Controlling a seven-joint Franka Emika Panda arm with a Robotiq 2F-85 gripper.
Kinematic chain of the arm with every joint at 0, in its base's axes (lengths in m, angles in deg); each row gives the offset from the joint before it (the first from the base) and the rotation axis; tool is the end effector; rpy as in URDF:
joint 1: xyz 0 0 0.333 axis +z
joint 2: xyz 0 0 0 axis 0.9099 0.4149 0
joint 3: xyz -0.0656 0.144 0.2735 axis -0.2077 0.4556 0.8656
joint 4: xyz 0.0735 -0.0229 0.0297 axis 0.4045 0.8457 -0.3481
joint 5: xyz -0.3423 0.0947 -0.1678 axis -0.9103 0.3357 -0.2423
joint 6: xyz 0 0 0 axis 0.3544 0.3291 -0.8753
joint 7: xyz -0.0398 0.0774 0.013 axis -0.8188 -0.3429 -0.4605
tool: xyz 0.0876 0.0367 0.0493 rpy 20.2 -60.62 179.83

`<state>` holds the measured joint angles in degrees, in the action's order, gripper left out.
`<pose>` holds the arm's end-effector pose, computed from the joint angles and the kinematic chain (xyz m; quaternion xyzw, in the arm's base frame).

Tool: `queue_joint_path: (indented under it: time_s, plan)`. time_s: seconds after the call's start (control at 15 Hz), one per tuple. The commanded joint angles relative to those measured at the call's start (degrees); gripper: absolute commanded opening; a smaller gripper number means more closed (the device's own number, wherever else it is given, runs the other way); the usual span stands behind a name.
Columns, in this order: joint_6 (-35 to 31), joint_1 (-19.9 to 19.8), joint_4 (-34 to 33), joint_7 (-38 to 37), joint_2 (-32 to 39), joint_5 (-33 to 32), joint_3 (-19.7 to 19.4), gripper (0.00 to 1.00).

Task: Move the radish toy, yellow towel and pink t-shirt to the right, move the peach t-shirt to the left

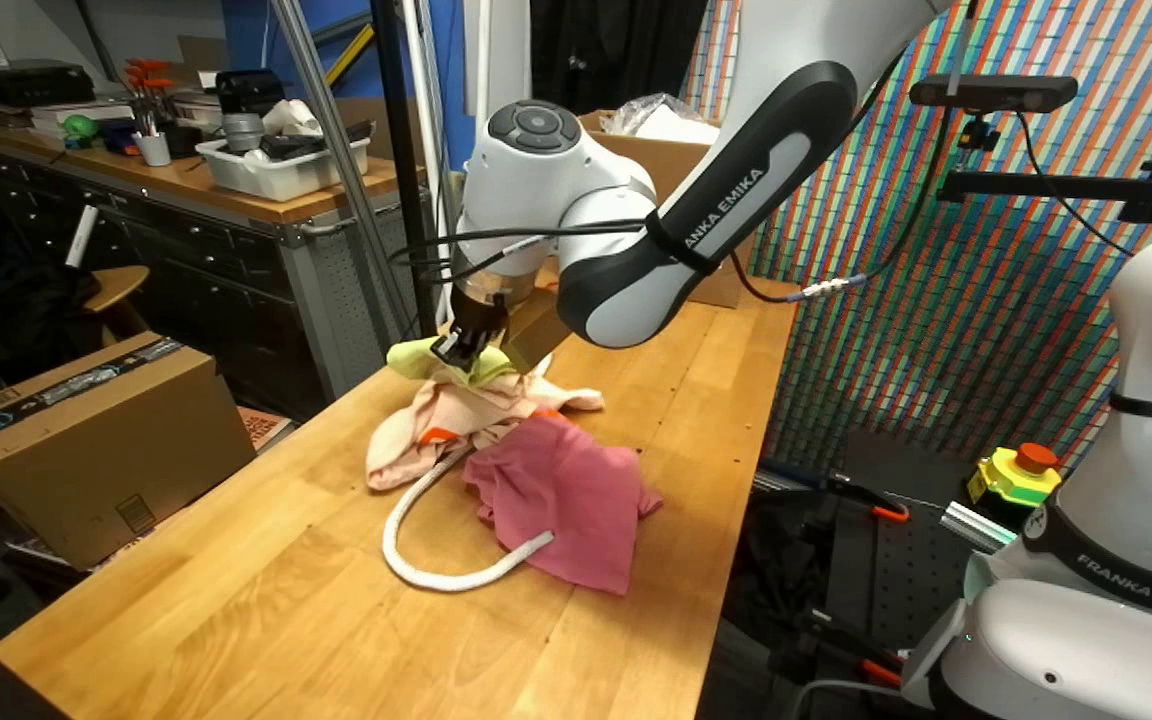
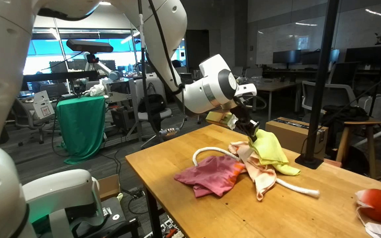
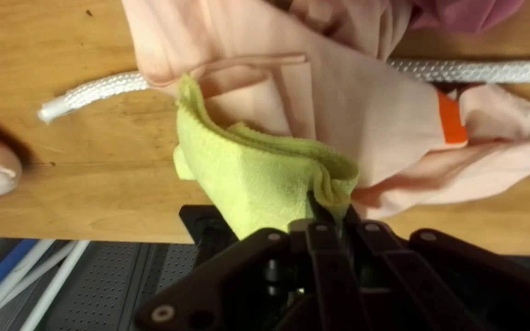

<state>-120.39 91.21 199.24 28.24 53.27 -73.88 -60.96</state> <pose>0.6142 0.1309 0.2867 0.9661 -0.0192 0.2426 0.0856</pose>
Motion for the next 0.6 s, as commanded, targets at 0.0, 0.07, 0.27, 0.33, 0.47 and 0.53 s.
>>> queue_joint_path:
  time_s: [0.0, 0.07, 0.27, 0.33, 0.47, 0.53]
  plan:
    - [-4.01, 3.80, 2.68, -8.60, -4.66, -6.15, -6.21, 0.07]
    - [-4.72, 5.00, 2.85, -11.38, -5.32, -8.60, -8.22, 0.07]
    - [-5.57, 8.72, 3.04, -20.21, -7.65, -16.68, -13.95, 0.06]
    - [-5.60, 9.76, 3.04, -23.17, -8.47, -19.33, -15.48, 0.07]
    - [-5.32, 11.97, 3.02, -29.80, -10.13, -25.36, -18.56, 0.07]
    - [-4.89, 12.79, 3.15, -32.74, -11.06, -28.07, -19.65, 0.07]
